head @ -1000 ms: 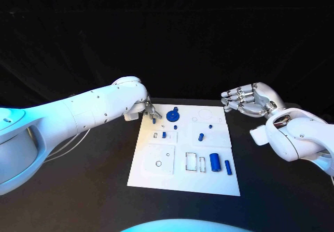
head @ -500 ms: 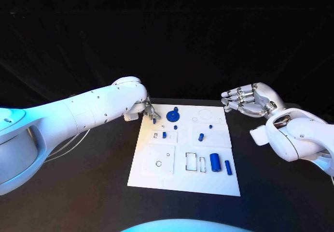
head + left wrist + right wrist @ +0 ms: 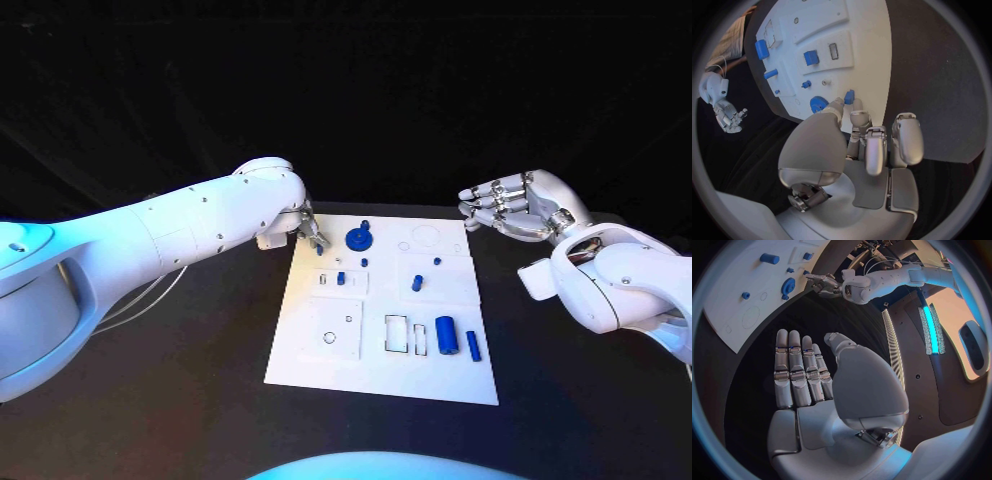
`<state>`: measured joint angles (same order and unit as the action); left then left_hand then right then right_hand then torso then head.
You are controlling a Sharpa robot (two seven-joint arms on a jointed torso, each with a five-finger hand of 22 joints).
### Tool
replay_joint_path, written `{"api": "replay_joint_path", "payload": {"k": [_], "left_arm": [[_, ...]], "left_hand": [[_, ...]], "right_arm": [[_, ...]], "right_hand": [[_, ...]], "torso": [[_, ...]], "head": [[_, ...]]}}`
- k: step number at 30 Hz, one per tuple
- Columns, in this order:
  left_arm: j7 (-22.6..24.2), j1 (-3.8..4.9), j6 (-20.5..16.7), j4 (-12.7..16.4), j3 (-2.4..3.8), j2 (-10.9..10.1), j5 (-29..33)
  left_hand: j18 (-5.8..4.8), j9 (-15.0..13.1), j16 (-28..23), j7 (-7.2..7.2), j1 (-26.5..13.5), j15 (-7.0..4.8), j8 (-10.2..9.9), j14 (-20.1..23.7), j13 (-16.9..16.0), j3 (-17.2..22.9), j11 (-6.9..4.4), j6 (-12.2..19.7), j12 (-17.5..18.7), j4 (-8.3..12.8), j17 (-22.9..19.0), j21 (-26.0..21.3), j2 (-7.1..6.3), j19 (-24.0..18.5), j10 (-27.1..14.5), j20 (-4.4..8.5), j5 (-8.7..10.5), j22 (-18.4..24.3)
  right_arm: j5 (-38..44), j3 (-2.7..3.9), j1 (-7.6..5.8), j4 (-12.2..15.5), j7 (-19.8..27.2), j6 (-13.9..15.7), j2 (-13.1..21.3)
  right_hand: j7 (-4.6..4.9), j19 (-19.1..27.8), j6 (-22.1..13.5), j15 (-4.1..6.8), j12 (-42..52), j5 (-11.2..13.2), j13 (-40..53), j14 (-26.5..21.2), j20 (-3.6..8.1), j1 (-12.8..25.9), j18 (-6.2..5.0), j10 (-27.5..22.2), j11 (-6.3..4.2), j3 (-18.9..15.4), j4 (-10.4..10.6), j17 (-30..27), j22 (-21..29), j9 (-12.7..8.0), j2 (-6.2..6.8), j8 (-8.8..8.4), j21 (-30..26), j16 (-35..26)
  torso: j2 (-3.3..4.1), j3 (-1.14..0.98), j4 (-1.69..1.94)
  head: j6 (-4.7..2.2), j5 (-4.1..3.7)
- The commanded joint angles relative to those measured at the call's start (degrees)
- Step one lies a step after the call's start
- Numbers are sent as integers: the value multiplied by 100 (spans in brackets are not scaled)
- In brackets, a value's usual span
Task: Assemble the parts on the task board
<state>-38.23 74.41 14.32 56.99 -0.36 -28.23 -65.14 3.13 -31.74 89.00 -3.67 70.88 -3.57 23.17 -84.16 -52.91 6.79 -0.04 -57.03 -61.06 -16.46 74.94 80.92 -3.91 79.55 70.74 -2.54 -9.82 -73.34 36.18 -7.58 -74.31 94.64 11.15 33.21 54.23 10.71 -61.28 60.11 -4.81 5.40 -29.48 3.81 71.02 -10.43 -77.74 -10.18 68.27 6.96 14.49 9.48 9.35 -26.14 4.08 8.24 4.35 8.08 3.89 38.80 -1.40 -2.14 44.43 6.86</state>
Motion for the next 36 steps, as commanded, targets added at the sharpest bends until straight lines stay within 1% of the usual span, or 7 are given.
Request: {"api": "replay_joint_path", "payload": {"k": [1, 9, 13, 16, 20, 24, 36], "left_arm": [[44, 0, 156, 12, 2, 20, 22], [76, 0, 143, 18, 2, 25, 96], [98, 0, 115, 18, 2, 22, 180], [115, 0, 97, 26, 2, 10, 253], [133, 0, 38, 50, 2, -21, 404], [142, 0, -56, 115, 2, -78, 568], [60, 5, -494, 774, 10, -549, 1045]], "left_hand": [[64, 12, 28, 5, 62, -5, 6, -547, -19, 33, -37, -52, -38, -1, 1400, 35, 17, 45, 25, -8, -25, -21], [52, 22, 57, 30, 206, -23, 16, -562, -48, 103, -59, -90, -74, 4, 1442, 68, 111, 79, 69, -3, -26, -80], [51, 46, 64, 58, 604, -58, -3, -565, -1, 388, -89, -68, -29, 82, 1451, 78, 251, 85, 53, 16, -44, -98], [47, 49, 71, 56, 927, -70, 1, -569, 34, 754, -97, -49, 10, 147, 1462, 86, 266, 89, 52, 32, -50, -116], [41, 13, 85, 53, 1212, -67, 47, -576, 39, 1282, -98, -24, 21, 257, 1484, 101, 191, 100, 95, 36, -67, -147], [37, -78, 94, 26, 1195, -32, 148, -581, 54, 1896, -74, 9, 27, 303, 1497, 115, -14, 110, 154, 21, -52, -178], [22, -175, 100, 45, 1047, -51, 263, -584, -38, 2319, -92, 4, -71, 383, 1506, 155, -180, 154, 266, 20, -43, -252]], "right_arm": [[21, 1, 5, 0, 45, -48, -8], [21, 1, 6, -1, 48, -46, -8], [20, 1, 6, -1, 52, -44, -6], [18, 1, 6, -3, 54, -43, -4], [14, 1, 6, -7, 59, -40, -4], [11, 1, 6, -13, 63, -37, -5], [-1, 1, 6, -21, 65, -29, 9]], "right_hand": [[28, -3, -27, 0, -29, -21, -8, -44, -30, 43, -15, -3, 38, 4, -15, -9, 5, -7, 9, -38, -19, -33], [28, -3, -27, 0, -29, -21, -8, -44, -30, 43, -15, -3, 38, 4, -15, -9, 5, -7, 9, -38, -19, -33], [28, -3, -27, 0, -29, -21, -8, -44, -30, 43, -15, -3, 38, 4, -15, -9, 5, -7, 9, -38, -19, -33], [28, -3, -27, 0, -29, -21, -8, -44, -30, 43, -15, -3, 38, 4, -15, -9, 5, -7, 9, -38, -19, -33], [28, -3, -27, 0, -29, -21, -8, -44, -30, 43, -15, -3, 38, 4, -15, -9, 5, -7, 9, -38, -19, -33], [28, -3, -27, 0, -29, -21, -8, -44, -30, 43, -15, -3, 38, 4, -15, -9, 5, -7, 9, -38, -19, -33], [28, -3, -27, 0, -29, -21, -8, -44, -30, 43, -15, -3, 38, 4, -15, -9, 5, -7, 9, -38, -19, -33]], "torso": [[-1, -1, -2], [2, -2, 1], [0, 0, -2], [0, 1, 0], [-2, -1, 2], [-5, -3, 6], [-13, -9, 9]], "head": [[5, 1], [11, 1], [6, 4], [15, 4], [12, 6], [10, 12], [0, 38]]}}
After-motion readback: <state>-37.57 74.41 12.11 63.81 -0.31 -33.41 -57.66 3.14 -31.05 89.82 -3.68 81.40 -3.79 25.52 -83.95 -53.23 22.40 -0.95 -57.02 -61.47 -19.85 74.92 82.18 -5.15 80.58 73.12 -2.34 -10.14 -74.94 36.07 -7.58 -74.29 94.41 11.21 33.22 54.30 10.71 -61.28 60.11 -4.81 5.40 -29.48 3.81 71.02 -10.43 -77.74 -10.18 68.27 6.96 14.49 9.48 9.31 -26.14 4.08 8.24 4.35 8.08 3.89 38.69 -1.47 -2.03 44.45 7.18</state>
